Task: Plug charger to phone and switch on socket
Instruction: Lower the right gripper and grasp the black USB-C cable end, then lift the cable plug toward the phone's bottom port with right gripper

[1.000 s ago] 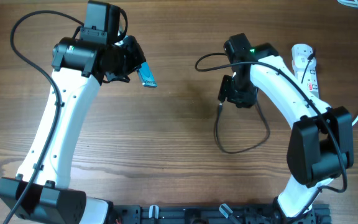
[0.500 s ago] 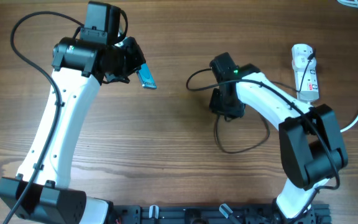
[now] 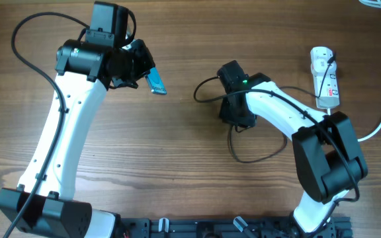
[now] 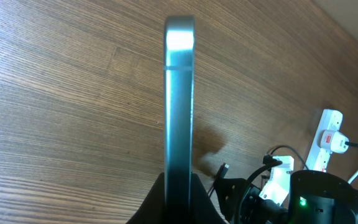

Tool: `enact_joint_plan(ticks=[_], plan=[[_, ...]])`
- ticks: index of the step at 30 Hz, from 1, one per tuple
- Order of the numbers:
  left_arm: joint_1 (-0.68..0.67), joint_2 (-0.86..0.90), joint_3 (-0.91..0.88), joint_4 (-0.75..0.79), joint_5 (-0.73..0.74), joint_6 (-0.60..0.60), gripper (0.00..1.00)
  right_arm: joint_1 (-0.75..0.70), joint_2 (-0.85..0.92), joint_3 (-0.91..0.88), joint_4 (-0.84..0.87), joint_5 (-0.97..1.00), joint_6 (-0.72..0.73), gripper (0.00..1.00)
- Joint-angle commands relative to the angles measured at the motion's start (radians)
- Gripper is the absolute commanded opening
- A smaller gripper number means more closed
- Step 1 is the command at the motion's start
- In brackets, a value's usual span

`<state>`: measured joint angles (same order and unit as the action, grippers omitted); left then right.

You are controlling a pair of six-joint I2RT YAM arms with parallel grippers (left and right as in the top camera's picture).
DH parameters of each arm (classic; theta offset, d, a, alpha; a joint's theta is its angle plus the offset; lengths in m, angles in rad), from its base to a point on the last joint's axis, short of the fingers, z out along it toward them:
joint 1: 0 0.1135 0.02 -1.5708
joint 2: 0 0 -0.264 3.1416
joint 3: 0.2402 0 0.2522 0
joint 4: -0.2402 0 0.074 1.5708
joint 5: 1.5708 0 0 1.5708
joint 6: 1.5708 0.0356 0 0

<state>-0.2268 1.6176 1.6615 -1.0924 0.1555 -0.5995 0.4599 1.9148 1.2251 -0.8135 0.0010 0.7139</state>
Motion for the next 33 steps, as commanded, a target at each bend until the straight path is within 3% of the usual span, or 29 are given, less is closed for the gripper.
enact_joint_plan(ticks=[1, 9, 11, 18, 33], plan=[[0.006, -0.002, 0.006, 0.006, 0.004, 0.008, 0.04, 0.002, 0.020, -0.008, 0.000, 0.029, 0.019, 0.28], [0.006, -0.002, 0.006, 0.003, 0.004, 0.008, 0.04, 0.002, 0.111, -0.008, 0.010, 0.029, 0.019, 0.25], [0.006, -0.002, 0.006, 0.003, 0.004, 0.008, 0.04, 0.002, 0.111, -0.008, 0.015, 0.029, 0.019, 0.18], [0.006, -0.002, 0.006, -0.001, 0.004, 0.008, 0.04, 0.002, 0.111, -0.008, 0.028, 0.053, 0.018, 0.18], [0.006, -0.002, 0.006, -0.013, 0.005, 0.008, 0.04, 0.002, 0.111, -0.008, 0.026, 0.024, 0.006, 0.05]])
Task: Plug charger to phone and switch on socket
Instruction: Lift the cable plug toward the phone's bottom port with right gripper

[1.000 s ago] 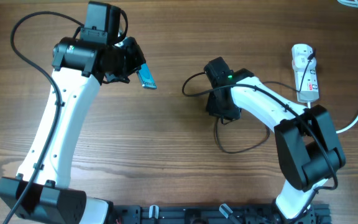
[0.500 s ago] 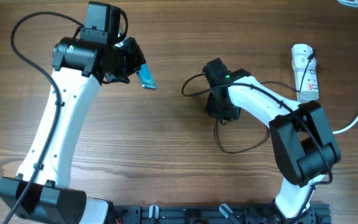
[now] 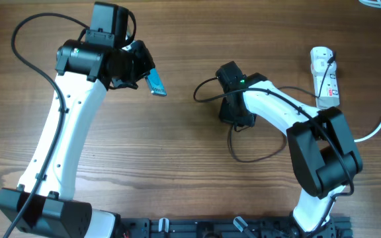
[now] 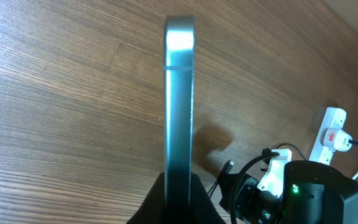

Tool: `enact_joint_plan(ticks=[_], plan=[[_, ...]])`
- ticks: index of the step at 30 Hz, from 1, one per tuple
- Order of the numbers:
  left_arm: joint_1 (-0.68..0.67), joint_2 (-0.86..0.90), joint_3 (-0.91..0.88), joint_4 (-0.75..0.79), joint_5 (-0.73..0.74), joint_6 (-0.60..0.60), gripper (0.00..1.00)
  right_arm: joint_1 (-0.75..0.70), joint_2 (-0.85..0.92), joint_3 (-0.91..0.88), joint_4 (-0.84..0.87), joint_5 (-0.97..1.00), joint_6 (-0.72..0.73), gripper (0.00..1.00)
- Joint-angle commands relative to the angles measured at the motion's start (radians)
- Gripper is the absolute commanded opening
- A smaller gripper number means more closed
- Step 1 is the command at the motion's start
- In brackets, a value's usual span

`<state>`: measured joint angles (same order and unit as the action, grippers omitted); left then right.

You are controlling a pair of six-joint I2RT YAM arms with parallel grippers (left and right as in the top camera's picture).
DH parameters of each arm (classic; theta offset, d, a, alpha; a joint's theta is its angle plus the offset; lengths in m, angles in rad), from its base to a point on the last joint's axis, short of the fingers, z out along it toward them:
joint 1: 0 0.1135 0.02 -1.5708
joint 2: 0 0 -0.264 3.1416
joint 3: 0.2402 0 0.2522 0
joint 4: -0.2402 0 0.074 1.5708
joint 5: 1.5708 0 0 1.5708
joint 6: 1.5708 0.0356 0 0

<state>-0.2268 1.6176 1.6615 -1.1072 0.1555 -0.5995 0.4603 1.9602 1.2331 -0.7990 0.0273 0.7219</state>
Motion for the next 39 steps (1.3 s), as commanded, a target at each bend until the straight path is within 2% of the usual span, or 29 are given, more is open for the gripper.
enact_joint_plan(ticks=[1, 5, 8, 12, 16, 18, 21, 23, 25, 28, 30, 32, 39], plan=[[0.006, -0.002, 0.006, 0.002, 0.009, 0.008, 0.04, 0.001, 0.065, -0.016, 0.009, -0.006, -0.008, 0.04], [0.006, -0.002, 0.006, 0.039, 0.060, 0.008, 0.04, 0.001, 0.043, 0.034, -0.066, -0.075, -0.034, 0.04], [0.006, -0.001, 0.006, 0.093, 0.170, 0.009, 0.04, 0.002, -0.044, 0.072, -0.127, -0.229, -0.157, 0.04], [0.006, -0.001, 0.006, 0.187, 0.217, 0.008, 0.04, 0.002, -0.275, 0.072, -0.194, -0.486, -0.344, 0.04], [0.006, -0.001, 0.006, 0.261, 0.330, 0.008, 0.04, 0.002, -0.446, 0.072, -0.269, -0.552, -0.433, 0.05], [0.006, -0.001, 0.006, 0.296, 0.380, 0.008, 0.04, 0.016, -0.539, 0.072, -0.309, -0.552, -0.435, 0.04], [-0.005, -0.001, 0.006, 0.308, 0.489, 0.009, 0.04, 0.088, -0.621, 0.072, -0.282, -0.553, -0.434, 0.04], [-0.040, -0.001, 0.006, 0.307, 0.488, 0.043, 0.04, 0.156, -0.663, 0.072, -0.215, -0.547, -0.425, 0.05], [-0.073, -0.001, 0.006, 0.307, 0.484, 0.072, 0.04, 0.183, -0.693, 0.072, -0.167, -0.467, -0.351, 0.05], [-0.116, -0.001, 0.006, 0.303, 0.485, 0.069, 0.04, 0.190, -0.708, 0.072, -0.132, -0.417, -0.352, 0.05], [-0.120, -0.001, 0.006, 0.288, 0.537, 0.069, 0.04, 0.190, -0.708, 0.072, -0.132, -0.358, -0.342, 0.05], [-0.118, -0.001, 0.006, 0.285, 0.578, 0.069, 0.04, 0.190, -0.708, 0.072, -0.123, -0.310, -0.274, 0.05], [-0.118, -0.001, 0.006, 0.256, 0.579, 0.073, 0.04, 0.190, -0.708, 0.072, -0.043, -0.312, -0.274, 0.05]])
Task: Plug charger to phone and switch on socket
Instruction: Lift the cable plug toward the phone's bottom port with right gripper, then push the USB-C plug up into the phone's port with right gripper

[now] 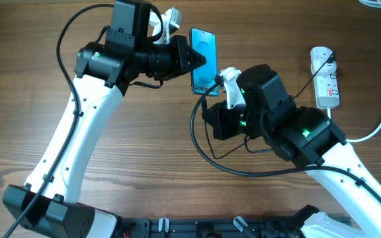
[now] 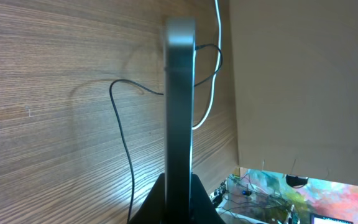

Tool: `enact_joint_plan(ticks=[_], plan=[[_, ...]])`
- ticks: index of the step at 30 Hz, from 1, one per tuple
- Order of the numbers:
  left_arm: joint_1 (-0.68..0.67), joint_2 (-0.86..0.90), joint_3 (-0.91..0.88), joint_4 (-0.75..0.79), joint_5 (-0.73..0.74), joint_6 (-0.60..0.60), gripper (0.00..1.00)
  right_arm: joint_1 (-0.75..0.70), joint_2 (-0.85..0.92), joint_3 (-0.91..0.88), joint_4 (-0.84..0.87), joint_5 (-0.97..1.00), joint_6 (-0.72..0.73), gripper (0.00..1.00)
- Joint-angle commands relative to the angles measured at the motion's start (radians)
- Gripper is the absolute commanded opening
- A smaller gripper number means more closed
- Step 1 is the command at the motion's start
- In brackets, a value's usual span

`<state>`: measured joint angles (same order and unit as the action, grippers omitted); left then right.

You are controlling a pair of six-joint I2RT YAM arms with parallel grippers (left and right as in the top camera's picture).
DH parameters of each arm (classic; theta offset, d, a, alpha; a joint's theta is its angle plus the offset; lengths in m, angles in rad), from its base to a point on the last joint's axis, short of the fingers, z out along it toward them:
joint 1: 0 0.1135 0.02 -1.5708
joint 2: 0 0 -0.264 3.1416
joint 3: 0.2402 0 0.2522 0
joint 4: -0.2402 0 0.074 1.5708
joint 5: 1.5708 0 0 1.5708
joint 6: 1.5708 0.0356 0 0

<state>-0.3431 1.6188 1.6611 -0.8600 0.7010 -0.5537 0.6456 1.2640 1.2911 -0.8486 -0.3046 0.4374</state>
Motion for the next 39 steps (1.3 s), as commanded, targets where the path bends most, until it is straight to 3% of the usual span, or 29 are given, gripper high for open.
enact_joint_plan(ticks=[1, 10, 19, 39], plan=[[-0.001, -0.002, 0.007, 0.012, 0.023, 0.028, 0.04, 0.004, -0.011, 0.014, 0.006, 0.020, 0.011, 0.05], [0.028, -0.002, 0.007, 0.022, 0.017, 0.083, 0.04, 0.004, -0.011, 0.014, 0.006, -0.021, 0.017, 0.05], [0.028, -0.002, 0.007, 0.023, 0.129, 0.110, 0.04, 0.004, -0.011, 0.014, 0.027, -0.025, 0.089, 0.05], [0.026, -0.002, 0.007, 0.030, 0.068, 0.131, 0.04, 0.004, -0.011, 0.014, 0.050, -0.037, 0.083, 0.05]])
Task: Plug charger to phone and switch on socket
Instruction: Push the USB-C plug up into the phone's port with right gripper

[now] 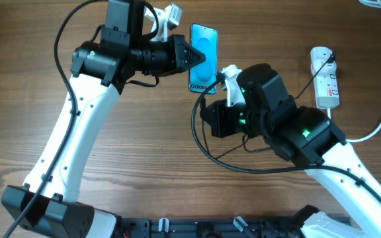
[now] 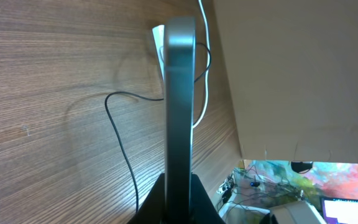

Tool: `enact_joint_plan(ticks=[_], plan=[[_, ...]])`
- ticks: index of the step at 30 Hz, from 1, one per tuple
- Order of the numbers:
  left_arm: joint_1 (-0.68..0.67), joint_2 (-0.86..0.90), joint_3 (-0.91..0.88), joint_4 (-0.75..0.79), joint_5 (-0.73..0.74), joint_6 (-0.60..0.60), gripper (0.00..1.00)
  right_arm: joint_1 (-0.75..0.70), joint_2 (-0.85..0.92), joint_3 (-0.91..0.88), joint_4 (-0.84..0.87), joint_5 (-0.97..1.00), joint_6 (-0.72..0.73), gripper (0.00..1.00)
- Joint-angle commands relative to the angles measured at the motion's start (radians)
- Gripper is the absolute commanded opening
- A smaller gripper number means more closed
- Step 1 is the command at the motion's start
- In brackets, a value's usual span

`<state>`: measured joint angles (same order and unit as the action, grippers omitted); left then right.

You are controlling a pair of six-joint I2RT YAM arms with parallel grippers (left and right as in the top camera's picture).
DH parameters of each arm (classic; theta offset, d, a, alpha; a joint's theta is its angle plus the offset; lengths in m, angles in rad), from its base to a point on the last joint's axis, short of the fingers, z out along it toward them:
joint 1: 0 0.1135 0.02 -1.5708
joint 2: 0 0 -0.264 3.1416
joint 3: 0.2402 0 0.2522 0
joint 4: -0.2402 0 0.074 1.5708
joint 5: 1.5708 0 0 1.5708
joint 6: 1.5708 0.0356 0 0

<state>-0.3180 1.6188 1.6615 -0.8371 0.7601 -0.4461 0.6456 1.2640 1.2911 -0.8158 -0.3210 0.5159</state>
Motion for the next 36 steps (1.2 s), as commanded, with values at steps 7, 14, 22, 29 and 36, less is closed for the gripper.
enact_joint_plan(ticks=[7, 14, 22, 29, 36], plan=[[0.001, -0.002, 0.006, 0.007, 0.043, 0.023, 0.04, 0.004, -0.011, 0.014, 0.011, -0.020, 0.011, 0.04], [0.001, -0.002, 0.006, 0.009, 0.063, 0.024, 0.04, 0.004, -0.011, 0.014, -0.002, -0.020, 0.037, 0.05], [0.001, -0.002, 0.006, 0.008, 0.057, 0.047, 0.04, 0.004, -0.011, 0.014, 0.015, -0.020, 0.044, 0.05], [0.001, -0.002, 0.006, 0.008, 0.054, 0.050, 0.04, 0.004, -0.011, 0.014, 0.015, -0.016, 0.040, 0.05], [0.001, -0.002, 0.006, 0.007, 0.055, 0.050, 0.04, 0.004, -0.011, 0.014, 0.032, -0.008, 0.037, 0.05]])
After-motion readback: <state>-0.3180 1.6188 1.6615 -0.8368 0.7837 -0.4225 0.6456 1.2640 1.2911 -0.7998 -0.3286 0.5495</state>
